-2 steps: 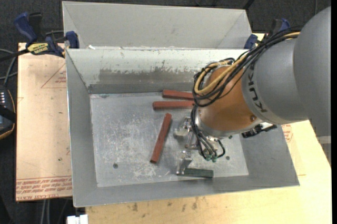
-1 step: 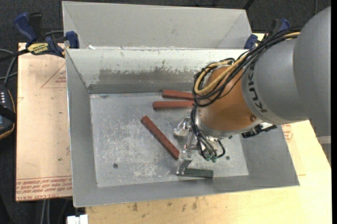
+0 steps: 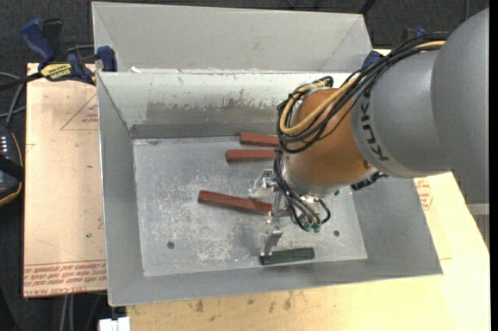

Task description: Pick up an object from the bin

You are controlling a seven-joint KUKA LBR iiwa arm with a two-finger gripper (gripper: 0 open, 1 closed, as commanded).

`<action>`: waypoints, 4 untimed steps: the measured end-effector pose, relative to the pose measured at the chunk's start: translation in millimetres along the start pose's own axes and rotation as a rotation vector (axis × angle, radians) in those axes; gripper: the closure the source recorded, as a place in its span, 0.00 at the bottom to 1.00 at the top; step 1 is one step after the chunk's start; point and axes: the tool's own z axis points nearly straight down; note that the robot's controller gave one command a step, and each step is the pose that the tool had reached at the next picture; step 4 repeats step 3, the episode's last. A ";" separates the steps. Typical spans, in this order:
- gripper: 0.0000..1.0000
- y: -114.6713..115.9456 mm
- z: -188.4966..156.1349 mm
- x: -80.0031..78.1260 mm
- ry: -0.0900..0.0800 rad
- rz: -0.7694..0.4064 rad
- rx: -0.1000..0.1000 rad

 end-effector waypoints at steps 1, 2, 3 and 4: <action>1.00 10.5 7.3 -3.0 0.007 0.220 -0.007; 1.00 8.8 9.6 -1.7 0.004 0.286 -0.010; 1.00 11.7 -178.8 3.1 0.004 0.263 -0.002; 1.00 11.7 -178.8 3.1 0.004 0.263 -0.002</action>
Offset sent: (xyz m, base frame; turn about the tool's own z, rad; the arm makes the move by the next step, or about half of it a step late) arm 0.0000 0.0000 0.0000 0.0000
